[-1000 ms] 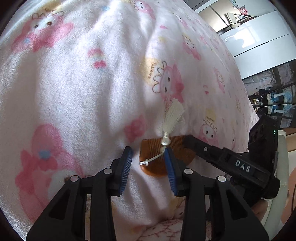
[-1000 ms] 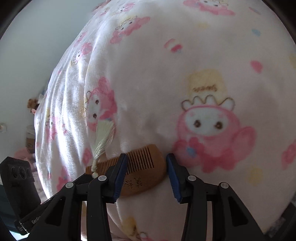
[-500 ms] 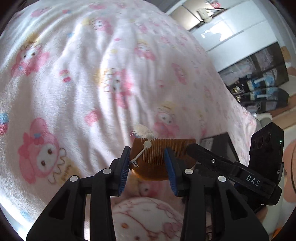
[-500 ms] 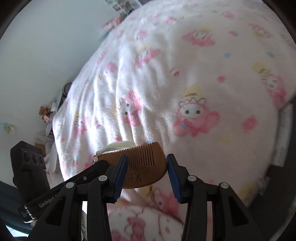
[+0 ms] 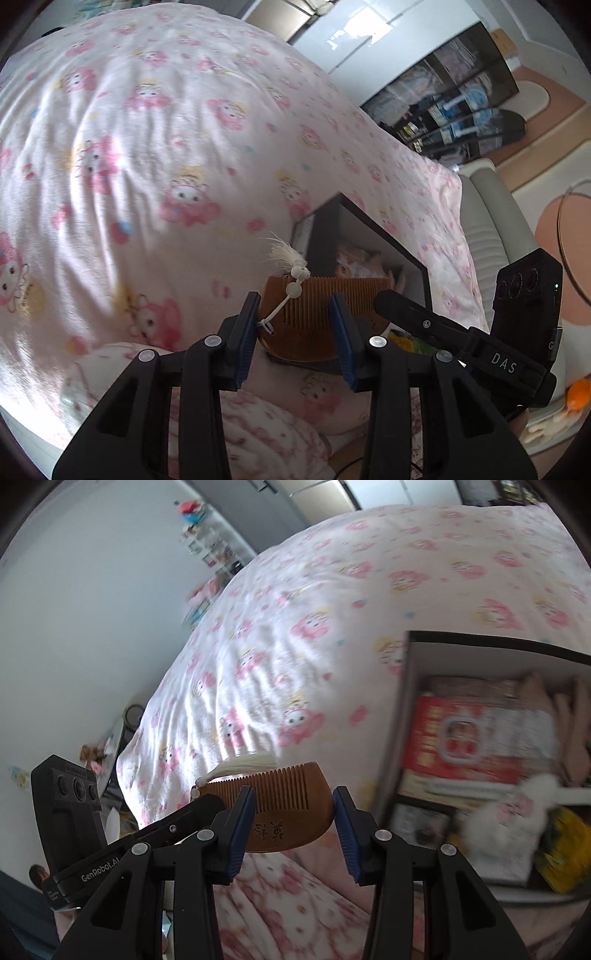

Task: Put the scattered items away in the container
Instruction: 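Lift the wooden comb and carry it over the black box with both grippers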

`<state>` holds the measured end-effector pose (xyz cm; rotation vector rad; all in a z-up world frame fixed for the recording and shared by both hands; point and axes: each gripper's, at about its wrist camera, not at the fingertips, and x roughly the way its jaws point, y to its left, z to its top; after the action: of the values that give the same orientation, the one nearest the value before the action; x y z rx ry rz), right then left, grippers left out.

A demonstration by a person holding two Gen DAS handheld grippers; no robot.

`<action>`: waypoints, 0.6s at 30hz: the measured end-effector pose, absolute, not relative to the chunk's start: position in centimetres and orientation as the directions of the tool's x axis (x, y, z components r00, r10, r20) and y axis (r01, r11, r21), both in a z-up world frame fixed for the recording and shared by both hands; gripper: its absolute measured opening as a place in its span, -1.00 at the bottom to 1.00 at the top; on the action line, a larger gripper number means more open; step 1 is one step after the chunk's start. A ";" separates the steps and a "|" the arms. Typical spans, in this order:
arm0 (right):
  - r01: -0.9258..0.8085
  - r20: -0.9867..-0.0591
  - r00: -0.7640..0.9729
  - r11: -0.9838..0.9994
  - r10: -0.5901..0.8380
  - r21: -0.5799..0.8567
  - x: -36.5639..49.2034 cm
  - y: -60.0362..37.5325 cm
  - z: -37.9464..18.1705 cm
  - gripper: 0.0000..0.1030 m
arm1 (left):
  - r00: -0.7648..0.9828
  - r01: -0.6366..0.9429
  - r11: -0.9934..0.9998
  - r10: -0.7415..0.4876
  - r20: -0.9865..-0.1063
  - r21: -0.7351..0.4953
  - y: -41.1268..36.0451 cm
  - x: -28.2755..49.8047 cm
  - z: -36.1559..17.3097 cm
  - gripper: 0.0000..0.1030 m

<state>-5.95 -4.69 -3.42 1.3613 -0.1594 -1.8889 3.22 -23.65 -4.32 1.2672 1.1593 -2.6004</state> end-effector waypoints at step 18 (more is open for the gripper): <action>0.398 -0.742 -0.265 -0.770 -0.616 0.498 -10.6 9.7 -2.7 -0.23 | -0.584 0.082 -0.798 0.446 -0.678 -0.597 -10.9 -6.8 -2.8 -0.27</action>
<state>-10.55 9.68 -2.69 1.3494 -0.2781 -2.0696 -6.84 -10.88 -2.84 1.4959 1.0085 -2.8338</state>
